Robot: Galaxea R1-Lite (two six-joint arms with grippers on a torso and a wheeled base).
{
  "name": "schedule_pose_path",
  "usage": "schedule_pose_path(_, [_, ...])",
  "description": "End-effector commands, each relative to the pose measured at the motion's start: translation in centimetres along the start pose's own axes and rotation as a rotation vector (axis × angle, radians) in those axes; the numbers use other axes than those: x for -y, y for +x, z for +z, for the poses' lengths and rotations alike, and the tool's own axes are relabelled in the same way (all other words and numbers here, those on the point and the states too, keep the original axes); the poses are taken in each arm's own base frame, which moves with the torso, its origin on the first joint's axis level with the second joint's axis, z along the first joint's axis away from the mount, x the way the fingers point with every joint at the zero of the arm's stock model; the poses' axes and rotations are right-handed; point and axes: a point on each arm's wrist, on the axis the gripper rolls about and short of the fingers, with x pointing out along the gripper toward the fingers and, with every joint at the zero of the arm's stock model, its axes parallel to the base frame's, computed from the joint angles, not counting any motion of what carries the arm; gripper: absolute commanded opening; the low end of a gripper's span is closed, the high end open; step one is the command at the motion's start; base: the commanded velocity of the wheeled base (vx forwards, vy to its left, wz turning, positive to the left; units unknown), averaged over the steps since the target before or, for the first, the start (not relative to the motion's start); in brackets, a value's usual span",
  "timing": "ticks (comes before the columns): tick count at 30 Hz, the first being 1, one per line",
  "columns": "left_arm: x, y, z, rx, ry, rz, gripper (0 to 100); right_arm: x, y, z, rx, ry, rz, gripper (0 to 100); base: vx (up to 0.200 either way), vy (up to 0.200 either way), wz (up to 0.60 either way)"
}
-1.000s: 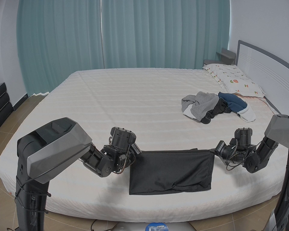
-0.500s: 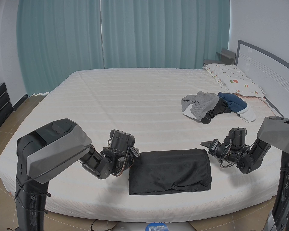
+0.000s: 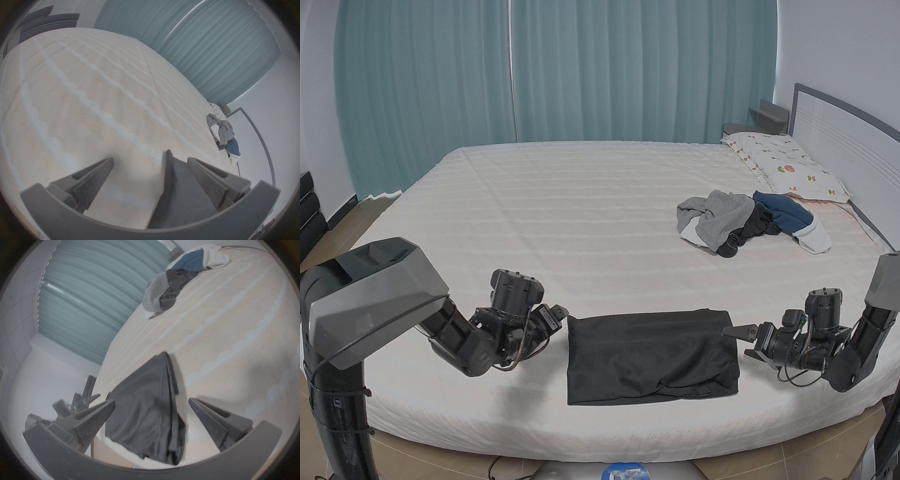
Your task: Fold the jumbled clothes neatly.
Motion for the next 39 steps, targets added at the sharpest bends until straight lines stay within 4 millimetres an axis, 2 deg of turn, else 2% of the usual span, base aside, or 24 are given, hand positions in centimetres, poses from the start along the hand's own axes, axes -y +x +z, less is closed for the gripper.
schedule_pose_path(1, [-1.6, -2.9, 0.3, 0.018, -0.027, -0.021, 100, -0.3, -1.5, -2.2, -0.077, -0.062, 0.038, 100, 0.0, 0.0, 0.0])
schedule_pose_path(11, [-1.9, -2.8, -0.1, 0.015, -0.094, -0.029, 100, -0.3, 0.8, -3.9, -0.141, -0.123, 0.047, 100, 0.0, 0.0, 0.0])
schedule_pose_path(17, [-2.1, -2.8, -0.3, 0.009, -0.093, -0.021, 100, 0.4, 1.7, -4.2, -0.096, -0.149, 0.021, 100, 0.0, 0.0, 0.0])
schedule_pose_path(18, [-2.1, -2.8, -0.3, 0.01, -0.093, -0.023, 100, 0.5, 1.7, -4.3, -0.095, -0.15, 0.022, 0, 0.0, 0.0, 0.0])
schedule_pose_path(33, [-2.2, -2.8, -0.3, 0.007, -0.108, -0.019, 100, 0.9, -0.7, -4.3, -0.071, -0.176, -0.009, 0, 0.0, 0.0, 0.0])
schedule_pose_path(39, [-2.2, -2.8, -0.4, 0.006, -0.106, -0.019, 100, 0.7, -1.1, -4.5, -0.078, -0.202, -0.002, 0, 0.0, 0.0, 0.0])
